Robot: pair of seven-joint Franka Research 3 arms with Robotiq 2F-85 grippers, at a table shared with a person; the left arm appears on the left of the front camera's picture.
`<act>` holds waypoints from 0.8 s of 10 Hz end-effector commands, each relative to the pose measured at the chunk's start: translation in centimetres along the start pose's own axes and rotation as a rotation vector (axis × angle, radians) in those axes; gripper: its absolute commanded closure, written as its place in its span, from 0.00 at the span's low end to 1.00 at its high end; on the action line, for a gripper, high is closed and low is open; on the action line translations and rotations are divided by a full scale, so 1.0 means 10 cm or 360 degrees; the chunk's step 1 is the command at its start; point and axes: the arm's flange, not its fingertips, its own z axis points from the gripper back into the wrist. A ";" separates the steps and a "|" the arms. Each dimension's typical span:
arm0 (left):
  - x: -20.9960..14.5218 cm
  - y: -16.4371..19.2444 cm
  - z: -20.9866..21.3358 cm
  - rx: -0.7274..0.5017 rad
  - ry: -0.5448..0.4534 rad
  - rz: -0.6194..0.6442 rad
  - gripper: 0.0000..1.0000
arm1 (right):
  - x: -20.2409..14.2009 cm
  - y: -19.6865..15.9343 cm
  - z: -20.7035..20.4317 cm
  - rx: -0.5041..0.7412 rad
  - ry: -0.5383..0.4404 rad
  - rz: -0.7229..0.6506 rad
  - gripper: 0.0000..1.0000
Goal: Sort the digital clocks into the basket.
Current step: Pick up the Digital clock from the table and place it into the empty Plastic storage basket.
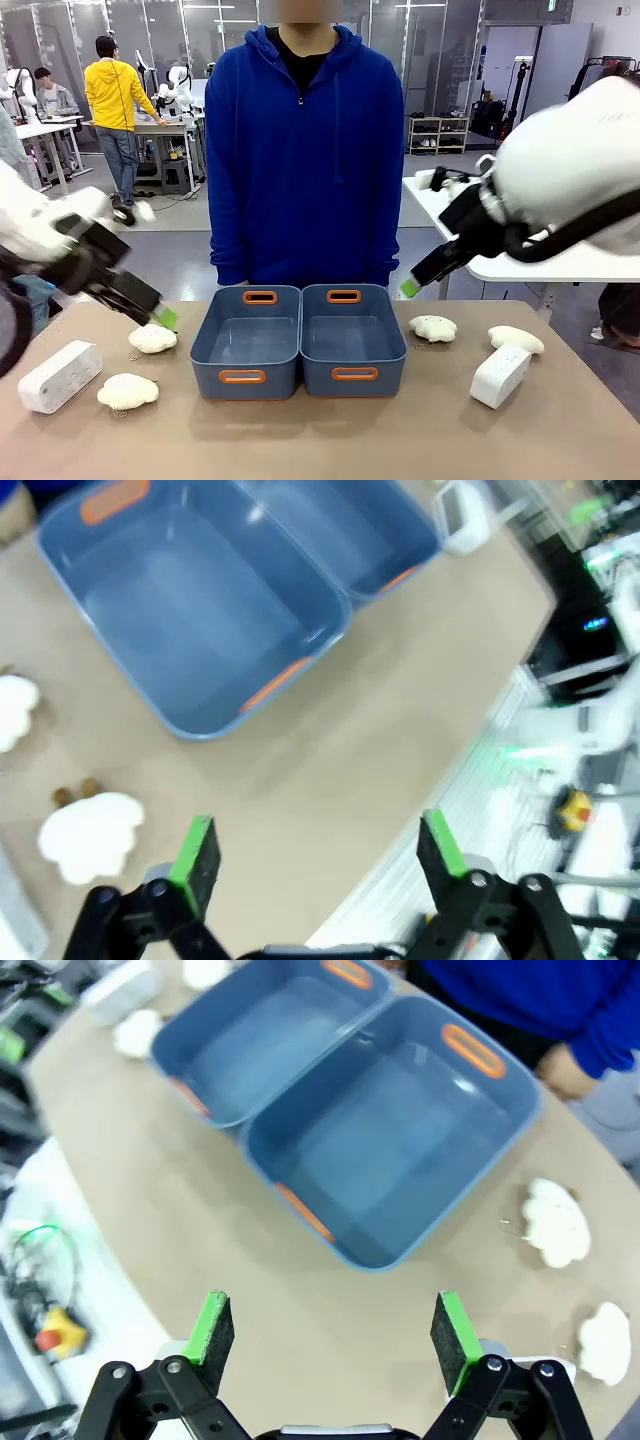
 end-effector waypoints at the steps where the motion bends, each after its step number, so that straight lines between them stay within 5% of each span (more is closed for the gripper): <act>1: -0.17 0.38 0.43 -0.0239 -0.0164 0.0247 0.00 | -0.23 -0.37 0.26 0.0350 -0.0085 -0.0173 0.00; 3: -0.54 0.52 0.86 -0.0440 -0.0531 0.0330 0.00 | -0.66 -0.65 0.65 0.0483 -0.0414 -0.0375 0.00; 5: -1.06 0.66 1.28 -0.0409 -0.0851 0.0469 0.00 | -1.30 -1.04 1.08 0.0440 -0.0660 -0.0658 0.00; 6: -1.27 0.70 1.45 -0.0328 -0.0919 0.0522 0.00 | -1.63 -1.20 1.29 0.0389 -0.0826 -0.0832 0.00; 8: -1.57 0.79 1.74 -0.0180 -0.1001 0.0648 0.00 | -2.09 -1.35 1.59 0.0305 -0.0920 -0.1004 0.00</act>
